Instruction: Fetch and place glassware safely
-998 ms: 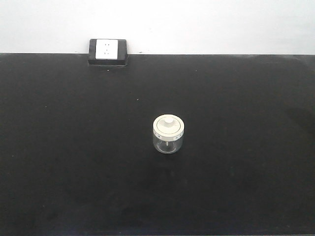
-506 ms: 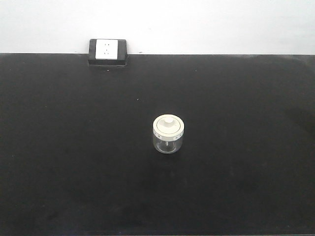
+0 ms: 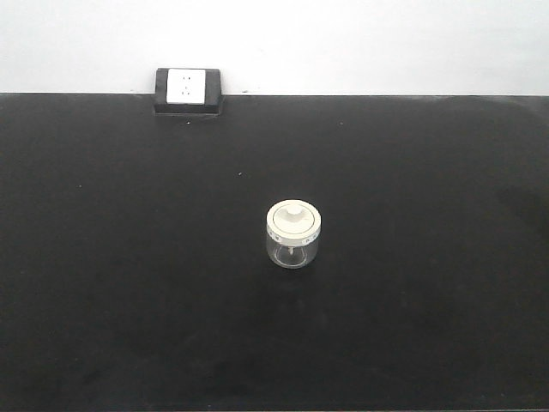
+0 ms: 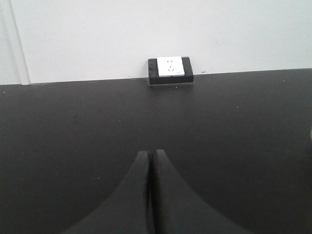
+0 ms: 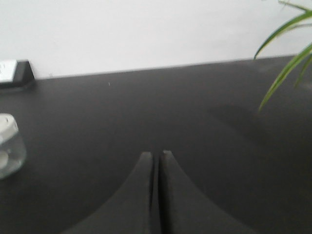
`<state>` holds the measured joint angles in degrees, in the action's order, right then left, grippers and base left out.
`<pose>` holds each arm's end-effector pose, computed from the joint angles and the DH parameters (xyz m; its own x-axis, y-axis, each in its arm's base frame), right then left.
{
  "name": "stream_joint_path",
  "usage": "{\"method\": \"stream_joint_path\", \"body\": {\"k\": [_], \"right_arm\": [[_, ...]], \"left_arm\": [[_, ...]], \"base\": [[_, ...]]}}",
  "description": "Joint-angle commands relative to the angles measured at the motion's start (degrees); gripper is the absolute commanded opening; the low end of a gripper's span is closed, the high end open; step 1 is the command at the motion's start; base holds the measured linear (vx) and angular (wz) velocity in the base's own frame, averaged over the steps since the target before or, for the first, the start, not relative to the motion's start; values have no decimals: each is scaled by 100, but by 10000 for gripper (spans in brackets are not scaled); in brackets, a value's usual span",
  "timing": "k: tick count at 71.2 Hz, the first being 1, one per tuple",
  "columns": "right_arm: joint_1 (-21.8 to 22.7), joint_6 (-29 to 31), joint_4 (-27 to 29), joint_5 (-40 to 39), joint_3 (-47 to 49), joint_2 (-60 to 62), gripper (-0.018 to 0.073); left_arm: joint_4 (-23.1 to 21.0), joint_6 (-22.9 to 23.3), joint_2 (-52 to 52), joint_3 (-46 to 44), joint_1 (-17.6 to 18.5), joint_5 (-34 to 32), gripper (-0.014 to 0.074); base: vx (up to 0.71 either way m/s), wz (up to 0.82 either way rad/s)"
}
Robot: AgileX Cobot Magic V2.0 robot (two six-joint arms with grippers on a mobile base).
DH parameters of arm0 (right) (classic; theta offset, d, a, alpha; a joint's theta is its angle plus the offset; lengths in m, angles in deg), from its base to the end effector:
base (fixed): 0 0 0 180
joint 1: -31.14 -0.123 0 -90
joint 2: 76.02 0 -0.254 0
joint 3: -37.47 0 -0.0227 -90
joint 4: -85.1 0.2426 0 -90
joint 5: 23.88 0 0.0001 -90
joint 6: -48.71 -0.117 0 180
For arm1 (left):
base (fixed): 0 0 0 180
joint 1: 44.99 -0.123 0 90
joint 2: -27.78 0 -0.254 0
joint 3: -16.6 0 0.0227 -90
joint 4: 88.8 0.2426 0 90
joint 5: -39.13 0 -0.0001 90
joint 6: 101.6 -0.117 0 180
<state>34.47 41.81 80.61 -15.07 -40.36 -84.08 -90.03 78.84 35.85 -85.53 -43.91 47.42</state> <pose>0.1052 -0.0075 0.1890 -0.0783 0.0476 -0.9958 0.0734 0.9964 0.0419 0.1055 -0.0024 0.1898 -0.0743 -0.0275 -0.9969 0.0198 0.9994 -0.0291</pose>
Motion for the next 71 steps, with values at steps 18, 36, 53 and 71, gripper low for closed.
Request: {"method": "stream_joint_path", "body": {"k": [18, 36, 53, 71], "right_arm": [[28, -2, -26, -831, -113, 54, -1], [28, -2, -26, -831, -113, 54, -1], [28, -2, -26, -822, -113, 54, -1], [28, -2, -26, -822, -113, 54, -1]], "left_arm": [[-40, 29, -71, 161, 22, -459, -7], [-40, 29, -71, 161, 22, -459, -7], [-40, 29, -71, 161, 22, -459, -7], [-40, 29, -71, 161, 22, -459, -7]], "base": [[0, 0], [0, 0], [0, 0], [0, 0]]}}
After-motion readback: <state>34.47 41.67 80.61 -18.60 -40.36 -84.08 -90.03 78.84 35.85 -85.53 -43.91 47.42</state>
